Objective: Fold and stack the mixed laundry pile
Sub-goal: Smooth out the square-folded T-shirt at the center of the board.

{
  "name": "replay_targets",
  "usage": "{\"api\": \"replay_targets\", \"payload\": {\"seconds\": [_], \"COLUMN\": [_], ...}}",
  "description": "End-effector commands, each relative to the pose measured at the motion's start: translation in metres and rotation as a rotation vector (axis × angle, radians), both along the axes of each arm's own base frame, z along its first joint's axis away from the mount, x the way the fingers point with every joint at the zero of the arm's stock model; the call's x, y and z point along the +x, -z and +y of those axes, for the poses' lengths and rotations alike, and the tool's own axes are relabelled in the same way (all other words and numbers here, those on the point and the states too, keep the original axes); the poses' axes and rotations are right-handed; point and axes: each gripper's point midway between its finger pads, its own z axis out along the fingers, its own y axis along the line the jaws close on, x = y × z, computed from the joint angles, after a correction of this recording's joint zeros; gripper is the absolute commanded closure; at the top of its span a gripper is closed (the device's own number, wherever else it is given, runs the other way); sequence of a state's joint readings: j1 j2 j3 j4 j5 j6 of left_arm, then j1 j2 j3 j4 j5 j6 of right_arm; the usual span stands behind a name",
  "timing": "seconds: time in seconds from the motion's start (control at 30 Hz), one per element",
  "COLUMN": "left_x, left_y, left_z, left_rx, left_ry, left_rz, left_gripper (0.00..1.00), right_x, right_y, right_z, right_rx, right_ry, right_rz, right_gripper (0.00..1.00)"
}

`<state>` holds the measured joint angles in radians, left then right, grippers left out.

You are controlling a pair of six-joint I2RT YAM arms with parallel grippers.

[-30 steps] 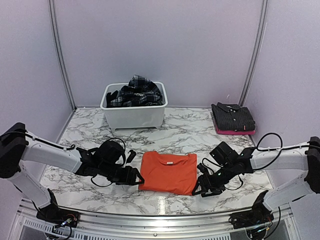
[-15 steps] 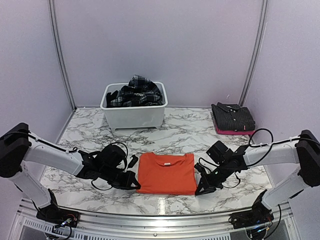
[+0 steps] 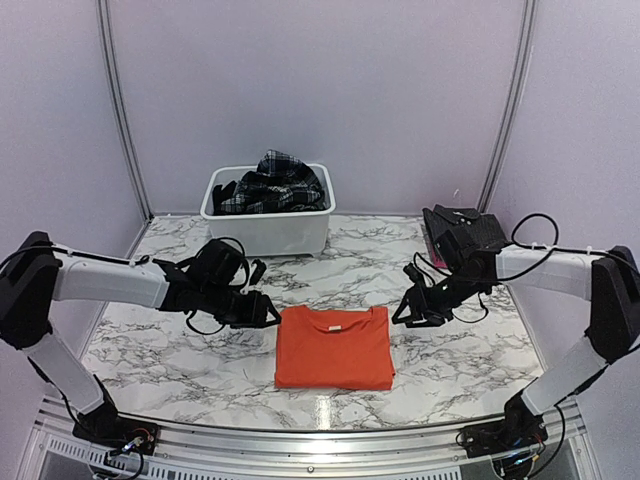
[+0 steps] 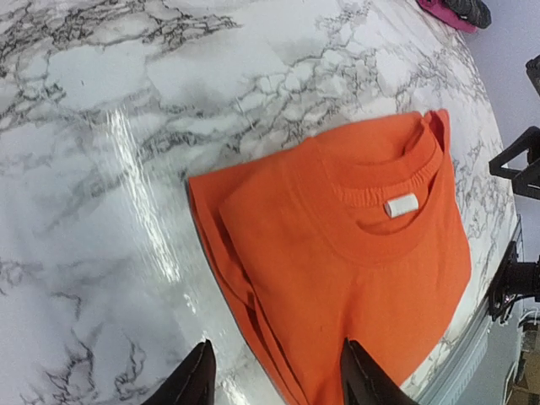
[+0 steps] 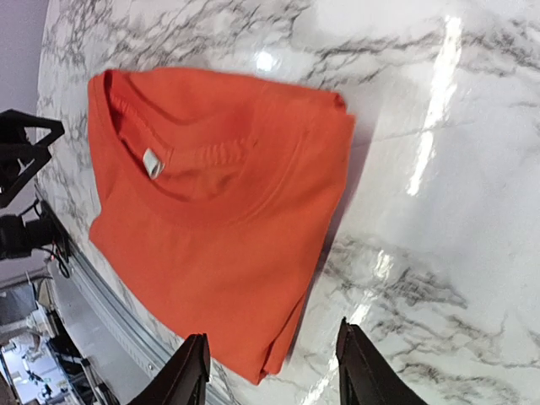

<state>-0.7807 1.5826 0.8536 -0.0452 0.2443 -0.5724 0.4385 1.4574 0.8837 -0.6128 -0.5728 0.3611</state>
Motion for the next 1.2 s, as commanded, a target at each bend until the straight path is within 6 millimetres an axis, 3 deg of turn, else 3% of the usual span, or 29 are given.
{"api": "replay_targets", "payload": {"seconds": [0.0, 0.27, 0.33, 0.47, 0.5, 0.57, 0.73, 0.77, 0.83, 0.9, 0.97, 1.03, 1.1, 1.17], "left_x": [0.028, 0.058, 0.063, 0.07, 0.074, 0.08, 0.094, 0.095, 0.099, 0.1, 0.095, 0.077, 0.056, 0.031], "left_y": [0.01, 0.022, 0.025, 0.017, 0.014, 0.011, 0.022, 0.026, 0.025, 0.011, -0.017, -0.047, -0.068, -0.077], "left_z": [-0.004, -0.03, -0.034, -0.038, -0.034, -0.023, 0.004, 0.009, 0.017, 0.021, 0.015, -0.004, -0.024, -0.047], "left_rx": [0.055, 0.049, 0.051, 0.037, 0.039, 0.05, 0.105, 0.128, 0.166, 0.163, 0.145, 0.157, 0.169, 0.176], "left_ry": [0.02, 0.063, 0.069, 0.074, 0.062, 0.029, -0.052, -0.063, -0.089, -0.094, -0.054, 0.052, 0.172, 0.289], "left_rz": [-0.009, -0.007, -0.01, -0.031, -0.044, -0.063, -0.071, -0.069, -0.088, -0.124, -0.207, -0.336, -0.443, -0.504], "left_gripper": [0.5, 0.53, 0.65, 0.89, 0.96, 1.0, 1.0, 0.99, 0.89, 0.56, 0.44, 0.36, 0.35, 0.36], "right_x": [0.047, 0.087, 0.095, 0.105, 0.109, 0.117, 0.132, 0.134, 0.137, 0.138, 0.134, 0.126, 0.115, 0.1], "right_y": [0.004, 0.022, 0.027, 0.025, 0.023, 0.022, 0.03, 0.028, 0.019, 0.001, -0.021, -0.04, -0.055, -0.058], "right_z": [0.001, 0.015, 0.018, 0.023, 0.024, 0.024, 0.029, 0.03, 0.032, 0.031, 0.029, 0.023, 0.015, 0.006], "right_rx": [-0.009, -0.014, -0.017, -0.015, -0.016, -0.028, -0.038, -0.03, -0.022, -0.011, 0.002, 0.012, 0.02, 0.041], "right_ry": [0.006, -0.025, -0.033, -0.051, -0.05, -0.05, -0.056, -0.056, -0.047, -0.035, -0.025, -0.01, 0.014, 0.042], "right_rz": [-0.08, -0.087, -0.09, -0.098, -0.106, -0.121, -0.128, -0.128, -0.138, -0.168, -0.198, -0.224, -0.24, -0.214], "right_gripper": [0.55, 0.6, 0.65, 0.84, 0.9, 1.0, 1.0, 0.96, 0.64, 0.48, 0.42, 0.37, 0.36, 0.36]}}
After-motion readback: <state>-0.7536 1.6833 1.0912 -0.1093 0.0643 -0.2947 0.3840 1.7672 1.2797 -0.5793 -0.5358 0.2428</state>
